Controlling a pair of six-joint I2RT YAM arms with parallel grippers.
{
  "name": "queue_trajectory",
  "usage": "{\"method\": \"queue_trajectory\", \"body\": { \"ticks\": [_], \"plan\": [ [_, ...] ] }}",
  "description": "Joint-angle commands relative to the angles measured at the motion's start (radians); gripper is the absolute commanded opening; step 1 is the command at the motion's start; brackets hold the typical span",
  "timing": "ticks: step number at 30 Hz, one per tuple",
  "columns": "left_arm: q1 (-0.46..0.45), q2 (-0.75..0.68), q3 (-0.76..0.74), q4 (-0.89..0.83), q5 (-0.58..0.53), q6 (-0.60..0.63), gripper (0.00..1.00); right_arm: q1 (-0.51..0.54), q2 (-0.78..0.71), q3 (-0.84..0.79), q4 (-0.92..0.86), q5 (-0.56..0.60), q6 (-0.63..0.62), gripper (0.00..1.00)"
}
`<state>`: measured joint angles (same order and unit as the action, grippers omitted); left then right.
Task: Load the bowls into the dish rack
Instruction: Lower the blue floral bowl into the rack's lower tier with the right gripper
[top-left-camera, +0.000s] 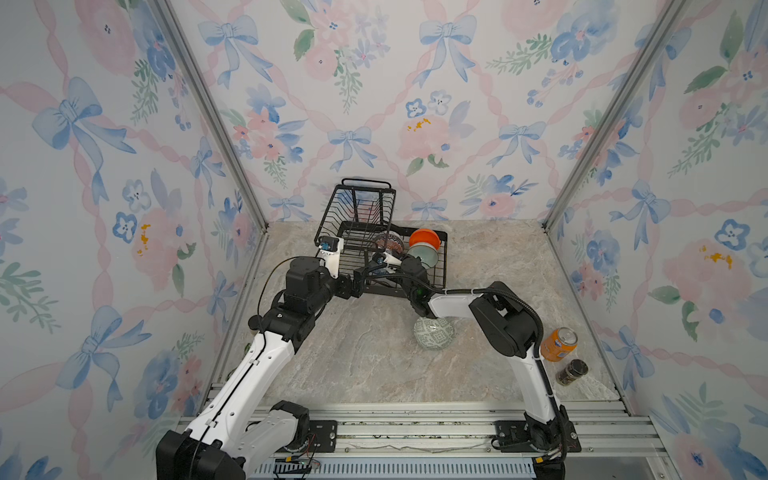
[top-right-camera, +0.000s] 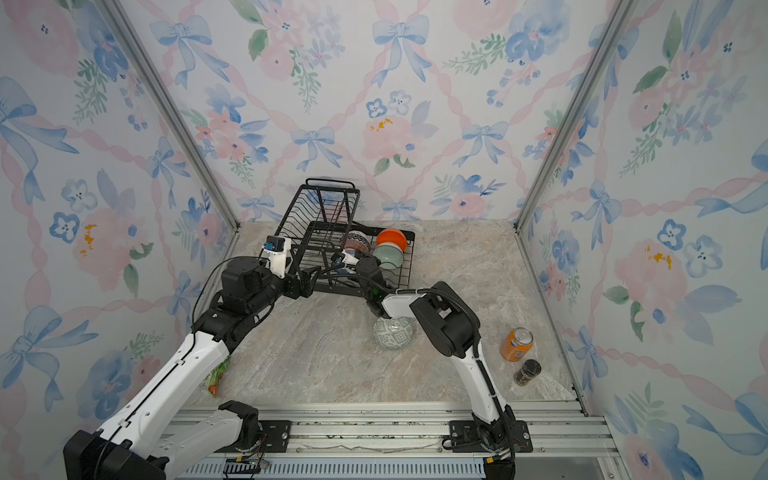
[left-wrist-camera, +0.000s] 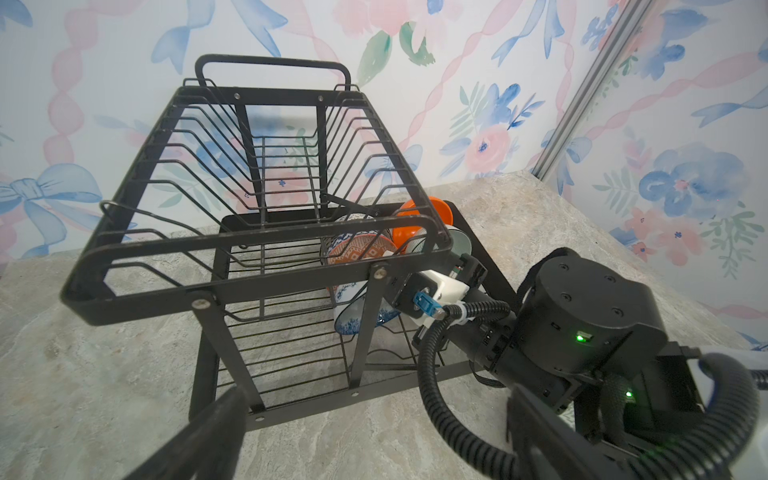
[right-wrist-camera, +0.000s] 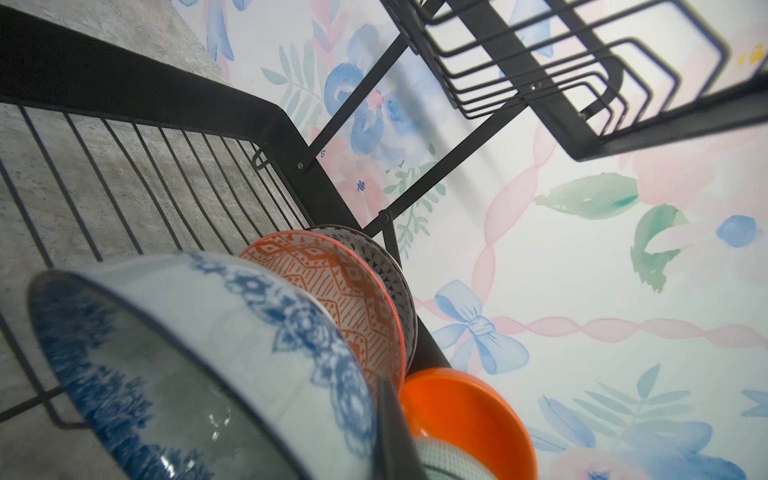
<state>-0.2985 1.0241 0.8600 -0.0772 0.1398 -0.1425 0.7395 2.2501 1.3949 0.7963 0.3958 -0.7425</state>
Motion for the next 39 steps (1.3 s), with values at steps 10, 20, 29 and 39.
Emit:
{"method": "queue_trajectory", "body": {
  "ticks": [10, 20, 29, 39],
  "plan": [
    [0.006, -0.012, -0.013, -0.012, 0.01, -0.011, 0.98, -0.007, -0.009, 0.007, -0.058, -0.061, -0.011, 0.0],
    [0.007, -0.01, -0.009, -0.013, 0.012, -0.009, 0.98, -0.009, -0.084, 0.032, -0.318, -0.111, 0.045, 0.0],
    [0.008, -0.016, -0.01, -0.013, 0.013, -0.009, 0.98, -0.021, -0.115, 0.06, -0.475, -0.122, 0.116, 0.0],
    [0.007, -0.023, -0.014, -0.013, 0.017, -0.012, 0.98, -0.024, -0.133, 0.072, -0.53, -0.084, 0.172, 0.0]
  ]
}}
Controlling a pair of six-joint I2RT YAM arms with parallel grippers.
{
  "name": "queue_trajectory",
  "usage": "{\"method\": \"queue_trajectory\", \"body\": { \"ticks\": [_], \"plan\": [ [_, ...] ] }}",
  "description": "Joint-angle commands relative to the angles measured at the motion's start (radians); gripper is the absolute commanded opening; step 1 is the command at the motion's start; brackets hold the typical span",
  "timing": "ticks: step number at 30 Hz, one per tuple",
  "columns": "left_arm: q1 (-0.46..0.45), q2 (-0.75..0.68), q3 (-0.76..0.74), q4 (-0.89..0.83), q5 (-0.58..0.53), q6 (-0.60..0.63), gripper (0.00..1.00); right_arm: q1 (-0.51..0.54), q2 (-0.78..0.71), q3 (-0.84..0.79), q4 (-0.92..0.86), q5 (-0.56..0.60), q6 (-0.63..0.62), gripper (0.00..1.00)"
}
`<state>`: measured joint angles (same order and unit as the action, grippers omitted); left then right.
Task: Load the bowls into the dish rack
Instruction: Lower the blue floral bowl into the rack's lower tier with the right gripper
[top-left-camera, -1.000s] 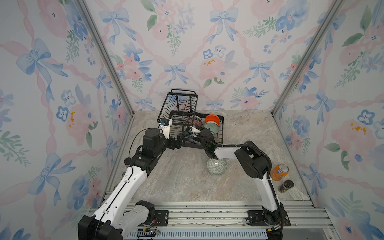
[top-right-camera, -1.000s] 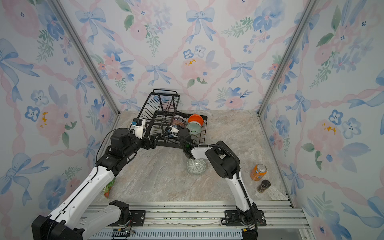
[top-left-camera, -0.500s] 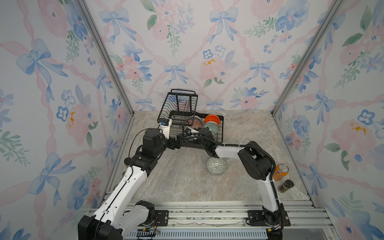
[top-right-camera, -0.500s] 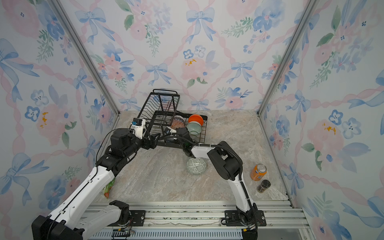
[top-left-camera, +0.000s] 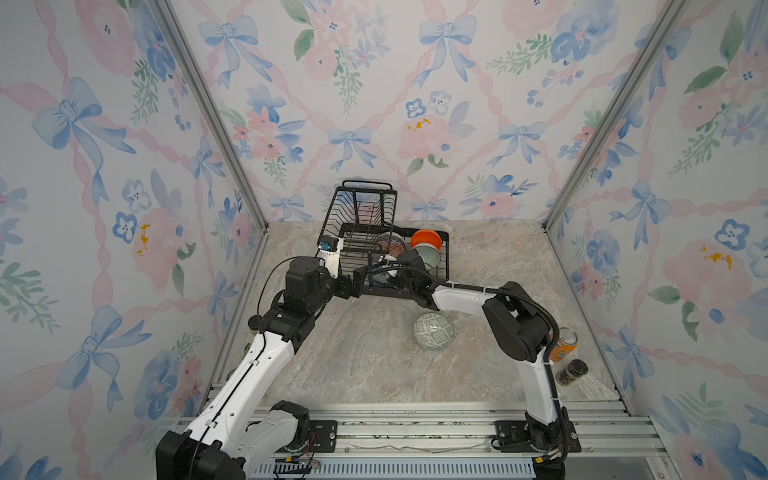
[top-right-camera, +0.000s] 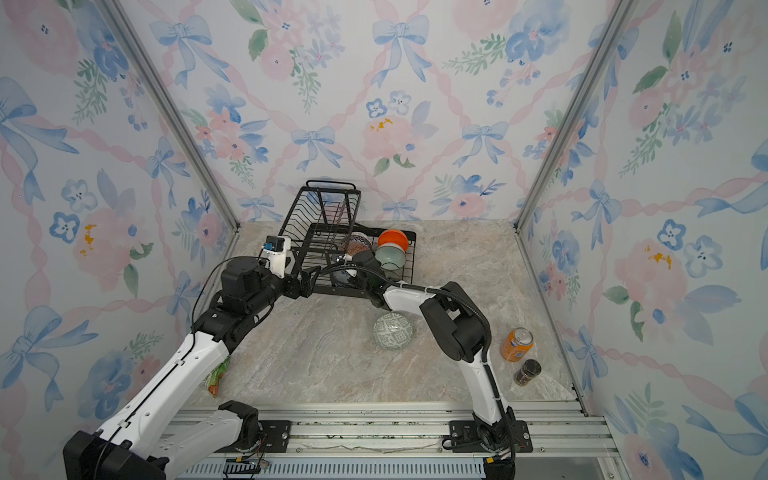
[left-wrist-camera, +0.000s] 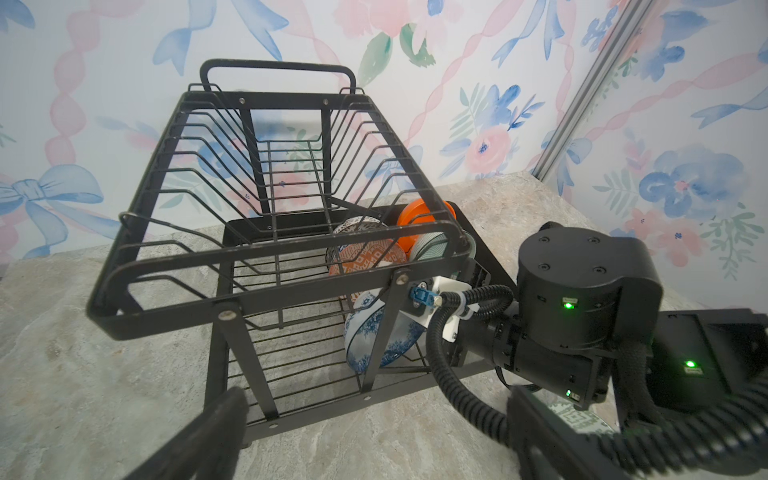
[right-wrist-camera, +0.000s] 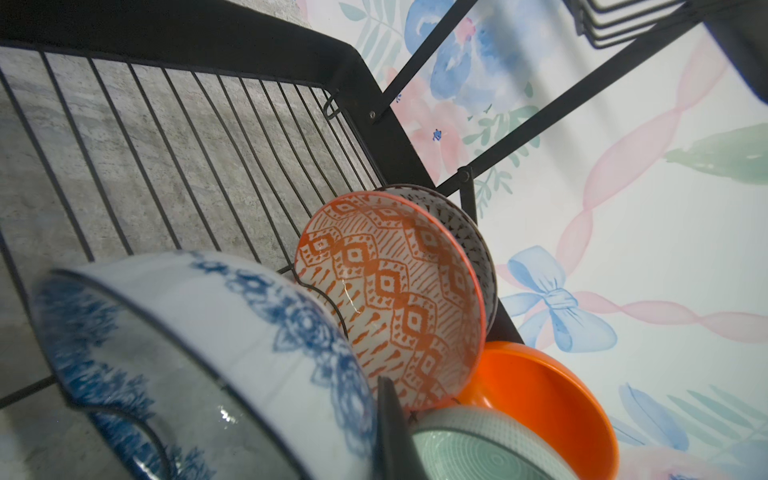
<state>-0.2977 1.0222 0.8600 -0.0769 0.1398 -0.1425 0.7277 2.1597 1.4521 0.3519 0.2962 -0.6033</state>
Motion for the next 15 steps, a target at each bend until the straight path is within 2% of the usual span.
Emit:
{"method": "queue_trajectory", "body": {
  "ticks": [1, 15],
  "plan": [
    [0.007, -0.022, -0.014, -0.013, 0.018, -0.013, 0.98, -0.013, -0.045, 0.013, -0.086, 0.017, 0.035, 0.0],
    [0.008, -0.024, -0.021, -0.013, 0.017, -0.017, 0.98, -0.04, -0.095, -0.029, -0.136, -0.025, 0.056, 0.0]
  ]
}}
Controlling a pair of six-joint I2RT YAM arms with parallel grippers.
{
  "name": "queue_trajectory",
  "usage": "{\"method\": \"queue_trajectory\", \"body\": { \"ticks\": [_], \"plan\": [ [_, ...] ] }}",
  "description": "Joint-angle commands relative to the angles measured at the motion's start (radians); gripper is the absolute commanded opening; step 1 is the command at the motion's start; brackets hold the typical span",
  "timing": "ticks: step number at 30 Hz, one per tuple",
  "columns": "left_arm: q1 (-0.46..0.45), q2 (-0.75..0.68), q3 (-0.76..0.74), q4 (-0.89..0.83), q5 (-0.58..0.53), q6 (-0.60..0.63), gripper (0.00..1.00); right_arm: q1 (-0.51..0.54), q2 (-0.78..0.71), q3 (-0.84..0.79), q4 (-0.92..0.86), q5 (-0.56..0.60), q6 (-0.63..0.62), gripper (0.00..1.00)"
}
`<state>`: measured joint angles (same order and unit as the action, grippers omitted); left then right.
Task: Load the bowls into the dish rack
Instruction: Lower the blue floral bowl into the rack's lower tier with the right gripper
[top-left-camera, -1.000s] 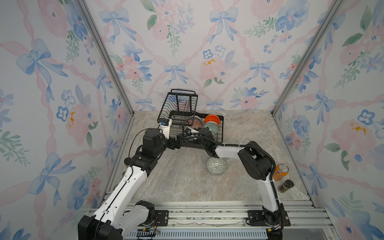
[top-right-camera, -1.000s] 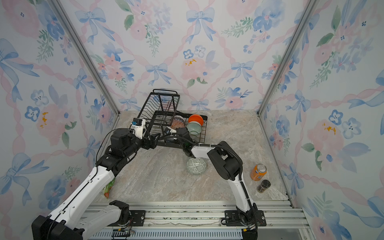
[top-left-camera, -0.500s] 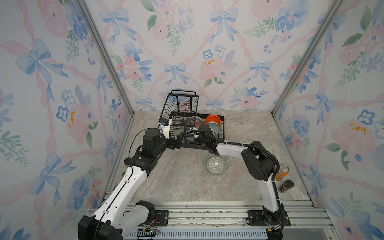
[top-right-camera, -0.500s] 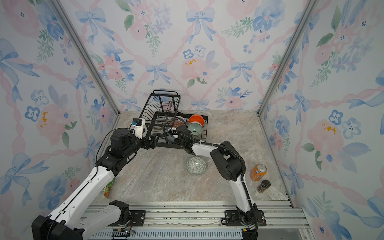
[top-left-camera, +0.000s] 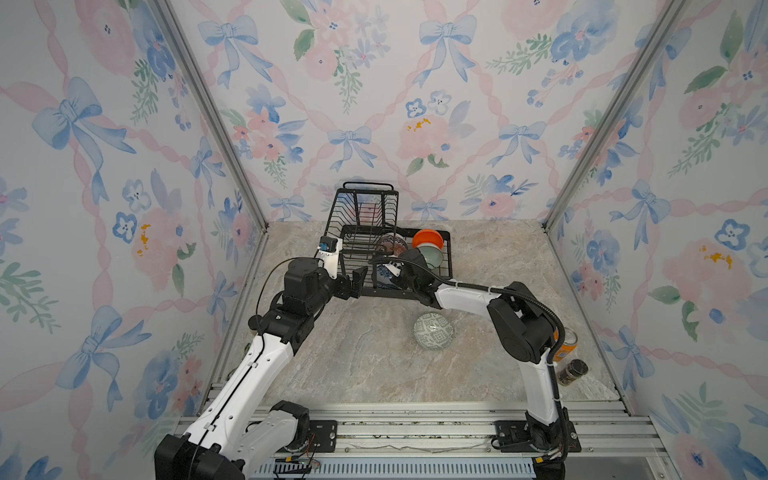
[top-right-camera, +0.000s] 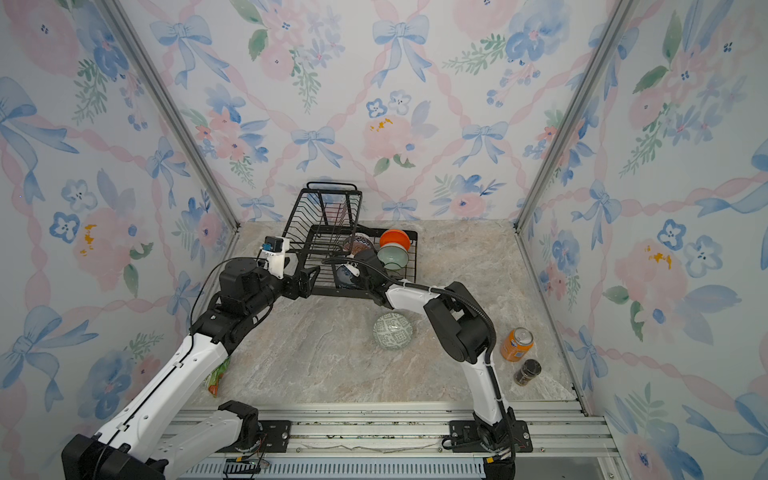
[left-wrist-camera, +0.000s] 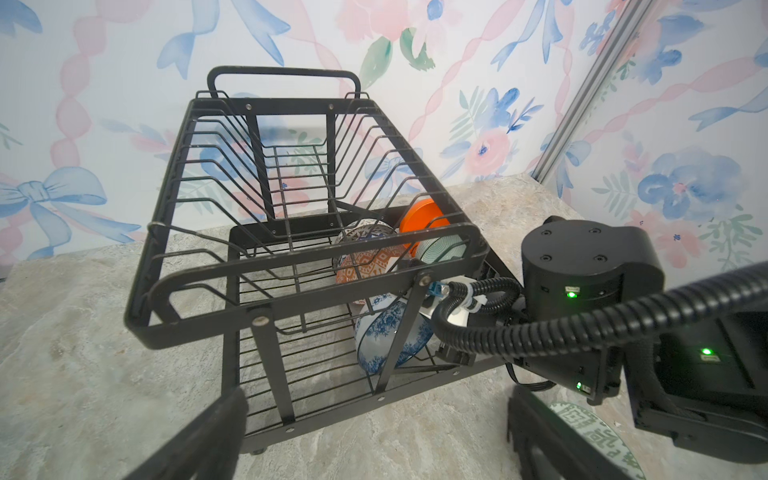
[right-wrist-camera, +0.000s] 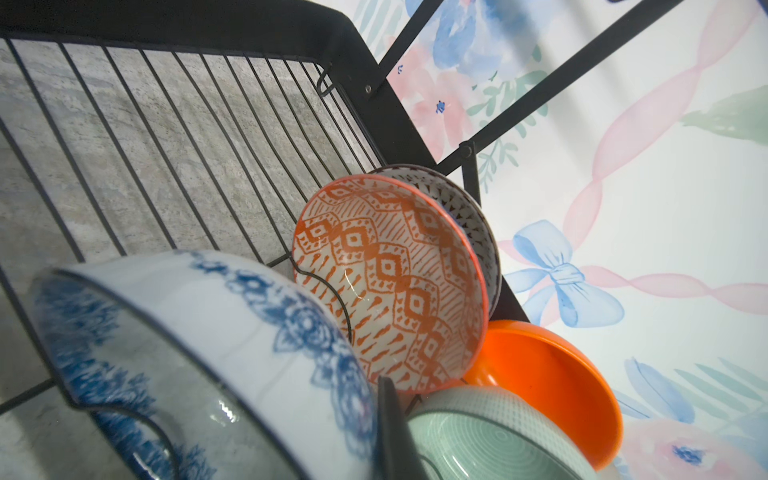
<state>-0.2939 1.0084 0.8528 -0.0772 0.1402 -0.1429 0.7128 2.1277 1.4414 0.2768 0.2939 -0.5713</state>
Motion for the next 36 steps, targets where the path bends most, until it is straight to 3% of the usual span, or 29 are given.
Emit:
{"method": "queue_trajectory", "body": {
  "ticks": [1, 10, 21, 27, 31, 36],
  "plan": [
    [0.004, -0.008, -0.013, -0.013, 0.018, -0.017, 0.98, -0.026, -0.064, -0.022, -0.062, -0.022, 0.027, 0.0],
    [0.004, -0.007, -0.012, -0.013, 0.019, -0.018, 0.98, -0.032, -0.069, -0.027, -0.073, -0.026, 0.035, 0.0],
    [0.004, -0.002, -0.013, -0.013, 0.02, -0.019, 0.98, -0.034, -0.085, -0.027, -0.072, -0.008, 0.038, 0.26],
    [0.004, -0.004, -0.014, -0.013, 0.021, -0.019, 0.98, -0.036, -0.098, -0.034, -0.065, -0.012, 0.042, 0.34],
    [0.004, -0.005, -0.014, -0.012, 0.02, -0.019, 0.98, -0.039, -0.112, -0.041, -0.067, -0.026, 0.045, 0.49],
    [0.003, -0.005, -0.014, -0.012, 0.019, -0.018, 0.98, -0.047, -0.136, -0.056, -0.072, -0.062, 0.061, 0.81]
  ]
}}
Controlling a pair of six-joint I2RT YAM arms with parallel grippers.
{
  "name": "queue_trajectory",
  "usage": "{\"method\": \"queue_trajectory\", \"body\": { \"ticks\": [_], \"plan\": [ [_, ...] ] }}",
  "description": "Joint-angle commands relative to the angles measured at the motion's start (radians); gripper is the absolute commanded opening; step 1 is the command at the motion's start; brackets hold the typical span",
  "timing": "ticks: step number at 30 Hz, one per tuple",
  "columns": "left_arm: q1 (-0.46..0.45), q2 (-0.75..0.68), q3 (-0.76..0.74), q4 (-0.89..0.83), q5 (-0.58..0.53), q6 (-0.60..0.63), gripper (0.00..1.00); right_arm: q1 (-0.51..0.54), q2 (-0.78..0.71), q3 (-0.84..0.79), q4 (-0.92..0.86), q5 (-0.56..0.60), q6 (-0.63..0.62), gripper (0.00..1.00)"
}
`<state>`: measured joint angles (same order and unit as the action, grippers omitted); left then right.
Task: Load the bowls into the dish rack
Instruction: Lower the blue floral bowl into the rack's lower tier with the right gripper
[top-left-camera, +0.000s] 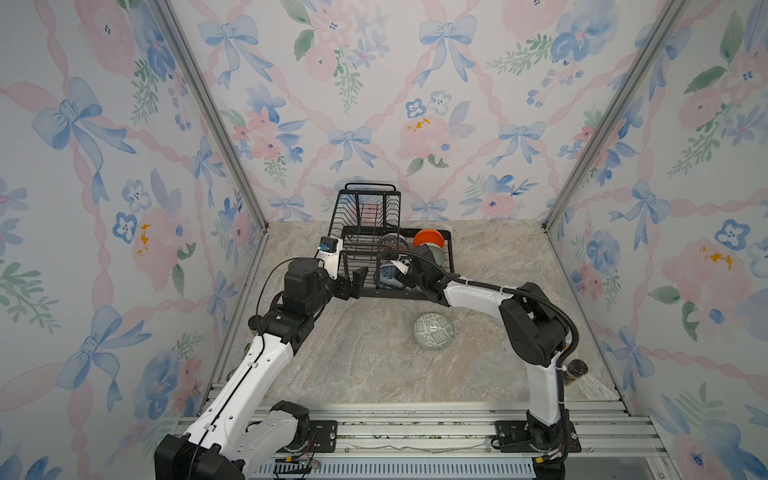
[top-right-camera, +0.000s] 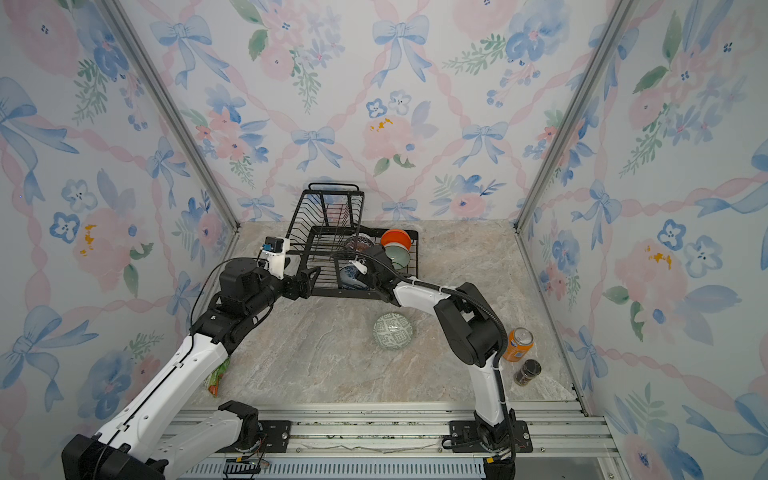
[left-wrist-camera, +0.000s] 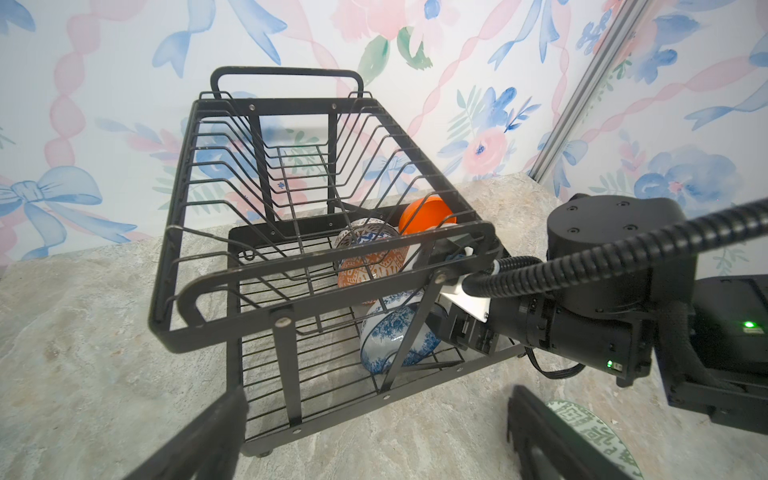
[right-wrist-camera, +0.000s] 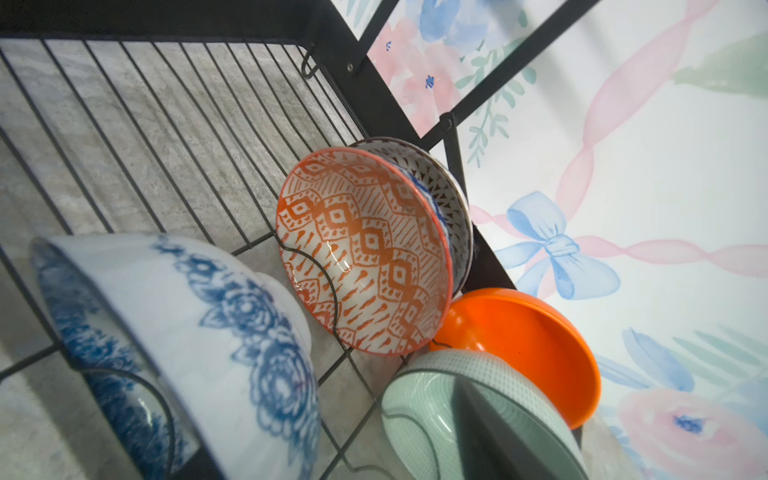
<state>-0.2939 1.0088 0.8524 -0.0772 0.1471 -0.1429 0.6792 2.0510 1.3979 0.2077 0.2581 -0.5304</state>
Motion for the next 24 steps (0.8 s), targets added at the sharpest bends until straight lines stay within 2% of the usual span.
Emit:
{"method": "queue_trajectory", "body": {
  "ticks": [1, 4, 9, 24],
  "plan": [
    [0.004, -0.006, -0.012, -0.012, 0.014, -0.018, 0.98, -0.015, -0.061, -0.016, -0.004, -0.032, 0.022, 0.85],
    [0.003, -0.006, -0.013, -0.012, 0.015, -0.018, 0.98, -0.02, -0.069, -0.024, 0.0, -0.043, 0.032, 0.94],
    [0.003, -0.003, -0.01, -0.012, 0.016, -0.018, 0.98, -0.021, -0.078, -0.034, 0.005, -0.052, 0.044, 1.0],
    [0.003, 0.002, -0.01, -0.012, 0.016, -0.017, 0.98, -0.022, -0.171, -0.101, 0.02, -0.069, 0.029, 0.97]
  ]
}}
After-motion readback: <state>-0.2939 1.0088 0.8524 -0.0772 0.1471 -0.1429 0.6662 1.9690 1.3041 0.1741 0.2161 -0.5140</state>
